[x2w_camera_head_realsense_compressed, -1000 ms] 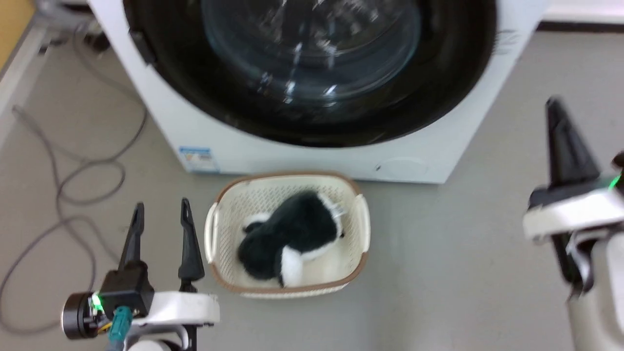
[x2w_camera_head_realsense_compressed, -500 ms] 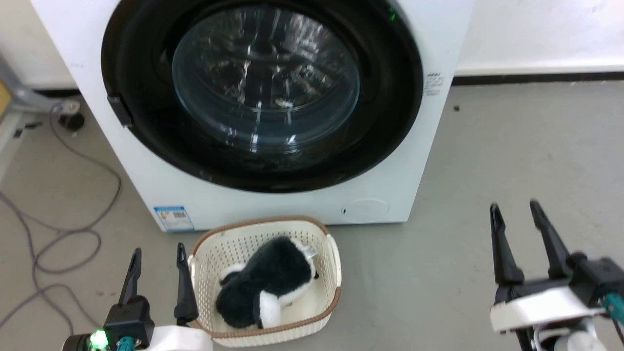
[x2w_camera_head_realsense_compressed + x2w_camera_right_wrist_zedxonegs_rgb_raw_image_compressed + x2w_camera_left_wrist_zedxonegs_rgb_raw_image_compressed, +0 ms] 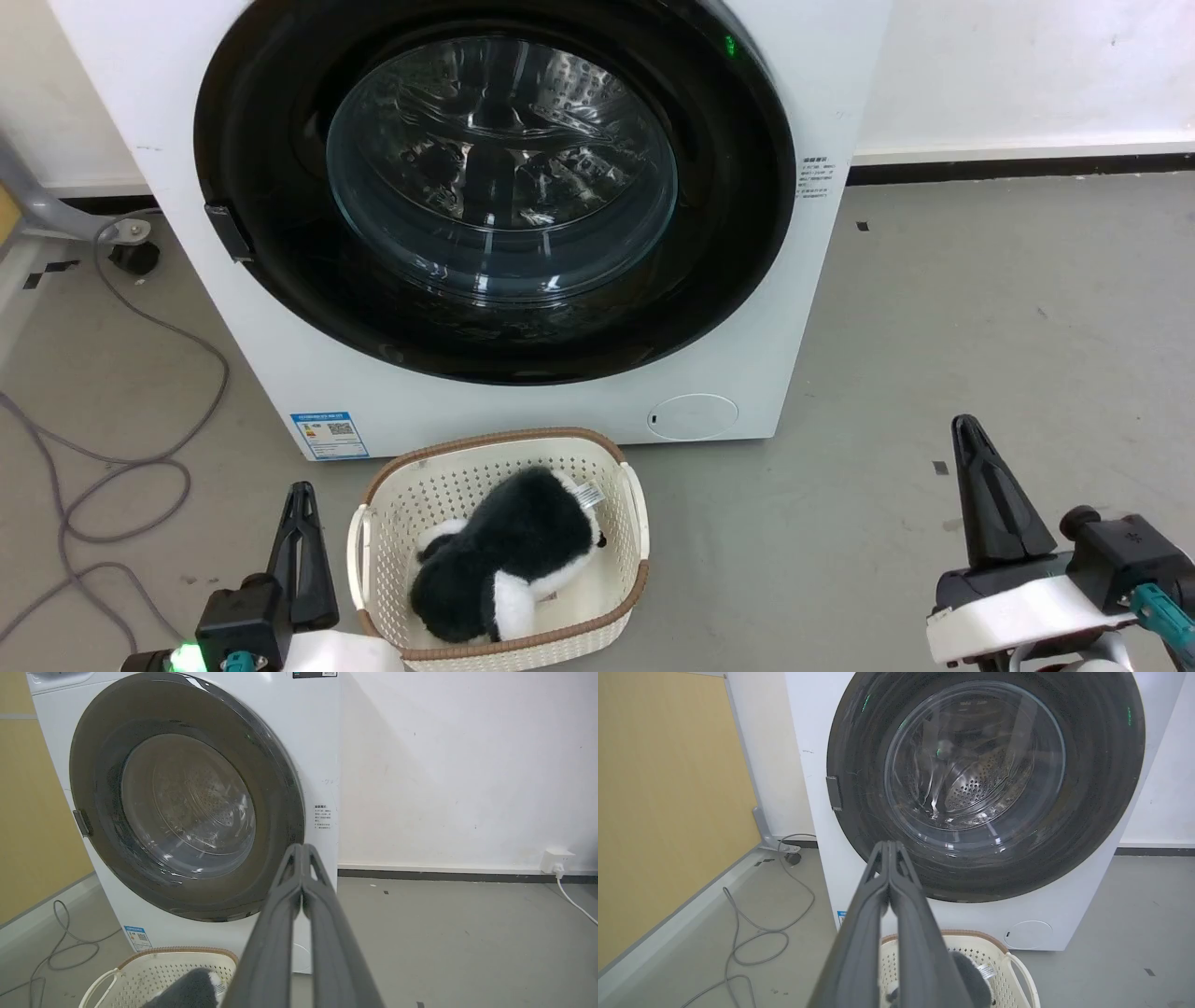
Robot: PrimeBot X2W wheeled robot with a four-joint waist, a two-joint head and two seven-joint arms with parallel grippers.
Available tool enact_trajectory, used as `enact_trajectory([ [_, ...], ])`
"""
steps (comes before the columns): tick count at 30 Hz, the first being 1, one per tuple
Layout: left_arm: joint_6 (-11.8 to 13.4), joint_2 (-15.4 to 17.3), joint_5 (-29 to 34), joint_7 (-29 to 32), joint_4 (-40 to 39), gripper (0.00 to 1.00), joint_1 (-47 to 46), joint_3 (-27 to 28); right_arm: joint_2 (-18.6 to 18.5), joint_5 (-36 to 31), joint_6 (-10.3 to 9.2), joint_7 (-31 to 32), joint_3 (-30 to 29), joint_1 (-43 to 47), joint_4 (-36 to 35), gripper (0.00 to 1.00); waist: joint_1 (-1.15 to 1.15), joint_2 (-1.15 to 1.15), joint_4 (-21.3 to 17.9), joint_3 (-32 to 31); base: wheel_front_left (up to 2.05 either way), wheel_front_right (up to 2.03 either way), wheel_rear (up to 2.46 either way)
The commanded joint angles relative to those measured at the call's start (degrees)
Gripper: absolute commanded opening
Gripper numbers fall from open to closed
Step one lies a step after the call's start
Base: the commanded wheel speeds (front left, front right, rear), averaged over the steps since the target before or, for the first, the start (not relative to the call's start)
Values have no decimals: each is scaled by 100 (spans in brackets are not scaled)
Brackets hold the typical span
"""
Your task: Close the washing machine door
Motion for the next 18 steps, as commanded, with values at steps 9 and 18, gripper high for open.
enact_trajectory([
  [9, -85, 0, 30, 124, -25, 0, -38, -1, 4, -59, 0, 135, 14, 26, -47, 0, 1, 0, 37, 0, 0, 0, 0],
  [18, -146, 0, 49, 229, -43, 0, -64, -6, 7, -99, -1, 241, 22, 43, -77, 0, 1, 0, 71, -1, 0, 0, 0],
])
